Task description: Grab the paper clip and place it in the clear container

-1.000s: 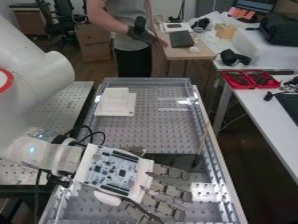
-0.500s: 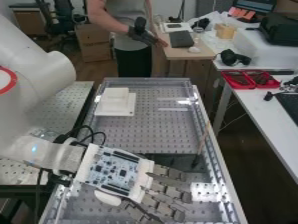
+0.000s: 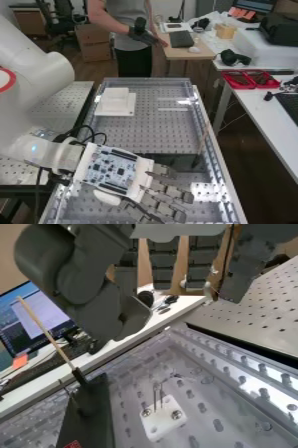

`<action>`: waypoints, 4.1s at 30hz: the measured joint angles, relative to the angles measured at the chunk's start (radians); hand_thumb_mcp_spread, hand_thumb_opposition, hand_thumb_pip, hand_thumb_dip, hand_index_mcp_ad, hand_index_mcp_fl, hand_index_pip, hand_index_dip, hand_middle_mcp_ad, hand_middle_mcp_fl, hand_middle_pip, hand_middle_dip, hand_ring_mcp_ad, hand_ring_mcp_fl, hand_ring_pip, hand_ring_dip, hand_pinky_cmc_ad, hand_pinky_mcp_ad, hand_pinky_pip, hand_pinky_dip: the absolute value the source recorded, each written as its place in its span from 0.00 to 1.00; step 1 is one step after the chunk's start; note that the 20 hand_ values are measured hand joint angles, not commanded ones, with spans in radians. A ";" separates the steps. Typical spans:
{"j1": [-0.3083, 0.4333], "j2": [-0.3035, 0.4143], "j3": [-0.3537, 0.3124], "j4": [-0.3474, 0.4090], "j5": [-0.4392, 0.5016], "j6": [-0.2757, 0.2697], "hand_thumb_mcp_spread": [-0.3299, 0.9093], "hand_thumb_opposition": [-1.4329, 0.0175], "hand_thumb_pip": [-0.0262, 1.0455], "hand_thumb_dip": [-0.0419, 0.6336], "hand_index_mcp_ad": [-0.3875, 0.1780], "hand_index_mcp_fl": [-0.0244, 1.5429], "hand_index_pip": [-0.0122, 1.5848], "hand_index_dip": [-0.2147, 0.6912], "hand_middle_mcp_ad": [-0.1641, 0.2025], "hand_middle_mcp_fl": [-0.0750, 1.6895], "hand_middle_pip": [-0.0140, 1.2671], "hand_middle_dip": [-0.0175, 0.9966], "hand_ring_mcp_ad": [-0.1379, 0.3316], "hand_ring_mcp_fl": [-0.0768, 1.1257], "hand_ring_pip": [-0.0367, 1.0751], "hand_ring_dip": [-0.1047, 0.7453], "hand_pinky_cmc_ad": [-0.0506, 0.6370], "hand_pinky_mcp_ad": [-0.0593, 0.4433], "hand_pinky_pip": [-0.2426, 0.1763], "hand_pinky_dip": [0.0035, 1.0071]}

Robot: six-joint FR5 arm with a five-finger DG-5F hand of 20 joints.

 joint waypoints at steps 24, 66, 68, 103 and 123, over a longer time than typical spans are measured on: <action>-0.012 -0.038 0.042 -0.023 -0.018 -0.028 0.56 0.40 0.72 0.66 0.53 0.14 0.87 0.26 0.66 0.04 0.11 0.20 0.64 0.06 0.14 0.26 0.59 0.70 0.36 0.42; -0.051 -0.115 0.115 -0.039 -0.094 -0.033 0.63 0.40 0.67 0.63 0.50 0.17 0.92 0.38 0.66 0.06 0.11 0.22 0.57 0.06 0.11 0.26 0.58 0.67 0.48 0.25; -0.053 -0.118 0.115 -0.035 -0.095 -0.029 0.64 0.40 0.67 0.63 0.50 0.17 0.92 0.38 0.66 0.07 0.11 0.22 0.57 0.06 0.11 0.26 0.57 0.67 0.48 0.25; -0.056 -0.145 0.084 0.025 -0.115 0.062 0.65 0.40 0.65 0.61 0.47 0.17 0.94 0.40 0.66 0.06 0.11 0.22 0.58 0.06 0.11 0.26 0.56 0.65 0.51 0.19; -0.055 -0.156 0.086 0.028 -0.115 0.069 0.65 0.40 0.64 0.61 0.44 0.19 0.94 0.40 0.66 0.07 0.11 0.22 0.54 0.06 0.11 0.26 0.49 0.57 0.49 0.18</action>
